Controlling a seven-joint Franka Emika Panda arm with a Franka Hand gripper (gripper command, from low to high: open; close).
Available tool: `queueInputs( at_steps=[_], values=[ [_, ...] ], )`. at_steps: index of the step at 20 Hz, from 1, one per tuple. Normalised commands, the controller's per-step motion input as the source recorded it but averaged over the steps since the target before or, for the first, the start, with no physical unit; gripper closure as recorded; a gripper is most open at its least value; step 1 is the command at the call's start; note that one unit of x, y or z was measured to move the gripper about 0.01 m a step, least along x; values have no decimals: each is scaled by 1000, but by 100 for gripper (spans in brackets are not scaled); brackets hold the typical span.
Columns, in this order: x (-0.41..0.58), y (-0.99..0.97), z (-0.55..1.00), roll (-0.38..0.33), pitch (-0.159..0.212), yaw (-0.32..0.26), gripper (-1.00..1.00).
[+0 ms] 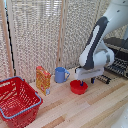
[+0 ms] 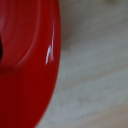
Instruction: Please locate the crimson dish within your space. Move your hand towards it gently. Tenderly hold the bowl carefully using your fingers and raise it. With caution, shift it towards the basket. Kindly let loose of the dish to drop it in the basket.
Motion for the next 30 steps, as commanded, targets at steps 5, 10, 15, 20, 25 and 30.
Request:
queueInputs(
  at_steps=[5,10,15,20,25,30],
  values=[
    [112,0,-245,-12,0,0,100],
    [62,0,-138,0,15,0,100],
    [1,5,-35,0,26,0,100],
    [-10,-5,254,0,97,-5,100],
    [27,-45,891,0,145,-7,100],
    [379,0,938,0,131,55,100]
  ],
)
